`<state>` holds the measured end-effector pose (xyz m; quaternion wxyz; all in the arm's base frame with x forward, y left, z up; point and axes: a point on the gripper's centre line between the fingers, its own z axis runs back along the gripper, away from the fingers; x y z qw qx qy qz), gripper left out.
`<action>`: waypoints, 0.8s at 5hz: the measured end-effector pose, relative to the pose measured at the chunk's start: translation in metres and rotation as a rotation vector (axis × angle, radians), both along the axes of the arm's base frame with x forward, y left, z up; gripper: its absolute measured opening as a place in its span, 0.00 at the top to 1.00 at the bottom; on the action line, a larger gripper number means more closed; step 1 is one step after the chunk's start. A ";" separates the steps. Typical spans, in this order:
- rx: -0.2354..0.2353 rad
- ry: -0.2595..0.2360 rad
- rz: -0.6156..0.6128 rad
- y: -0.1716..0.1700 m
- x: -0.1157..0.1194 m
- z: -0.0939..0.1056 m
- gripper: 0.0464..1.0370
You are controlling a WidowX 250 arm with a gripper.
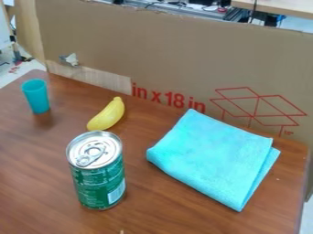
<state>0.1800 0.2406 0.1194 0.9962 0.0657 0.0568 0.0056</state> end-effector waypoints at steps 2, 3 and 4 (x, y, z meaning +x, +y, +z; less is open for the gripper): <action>0.019 -0.011 0.090 0.017 -0.008 -0.024 0.20; -0.018 -0.026 0.147 0.024 -0.013 -0.031 0.20; -0.054 -0.033 0.177 0.031 -0.014 -0.032 0.16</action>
